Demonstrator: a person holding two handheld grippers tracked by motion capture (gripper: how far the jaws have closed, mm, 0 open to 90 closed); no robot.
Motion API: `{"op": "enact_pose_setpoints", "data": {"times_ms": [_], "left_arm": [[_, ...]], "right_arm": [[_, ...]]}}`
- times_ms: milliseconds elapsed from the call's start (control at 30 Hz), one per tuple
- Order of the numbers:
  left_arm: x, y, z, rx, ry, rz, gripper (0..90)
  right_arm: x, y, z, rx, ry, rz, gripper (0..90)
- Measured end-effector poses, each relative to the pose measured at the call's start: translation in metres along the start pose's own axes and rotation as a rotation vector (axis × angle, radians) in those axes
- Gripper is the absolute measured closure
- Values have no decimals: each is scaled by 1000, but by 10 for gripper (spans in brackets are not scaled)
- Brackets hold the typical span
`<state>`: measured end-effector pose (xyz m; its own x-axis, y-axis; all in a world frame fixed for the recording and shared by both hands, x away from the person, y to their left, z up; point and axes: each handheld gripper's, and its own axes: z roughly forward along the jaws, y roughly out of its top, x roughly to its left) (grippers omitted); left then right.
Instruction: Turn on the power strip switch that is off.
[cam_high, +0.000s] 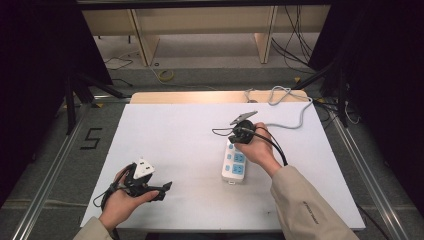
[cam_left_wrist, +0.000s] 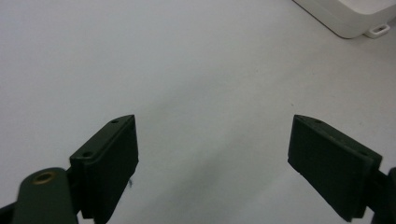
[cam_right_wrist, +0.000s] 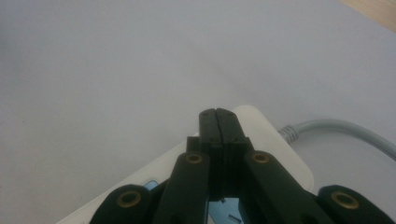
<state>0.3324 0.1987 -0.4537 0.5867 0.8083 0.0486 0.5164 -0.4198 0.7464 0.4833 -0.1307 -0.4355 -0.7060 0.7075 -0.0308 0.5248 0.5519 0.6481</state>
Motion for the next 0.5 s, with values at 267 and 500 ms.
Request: {"op": "enact_pose_setpoints", "data": {"times_ms": [267, 500], "left_arm": [[0, 0, 0, 0, -4, 1, 157], [0, 0, 0, 1, -4, 1, 157]], "right_arm": [[2, -2, 5, 19, -3, -14, 900], [4, -3, 10, 36, -4, -30, 900]]}}
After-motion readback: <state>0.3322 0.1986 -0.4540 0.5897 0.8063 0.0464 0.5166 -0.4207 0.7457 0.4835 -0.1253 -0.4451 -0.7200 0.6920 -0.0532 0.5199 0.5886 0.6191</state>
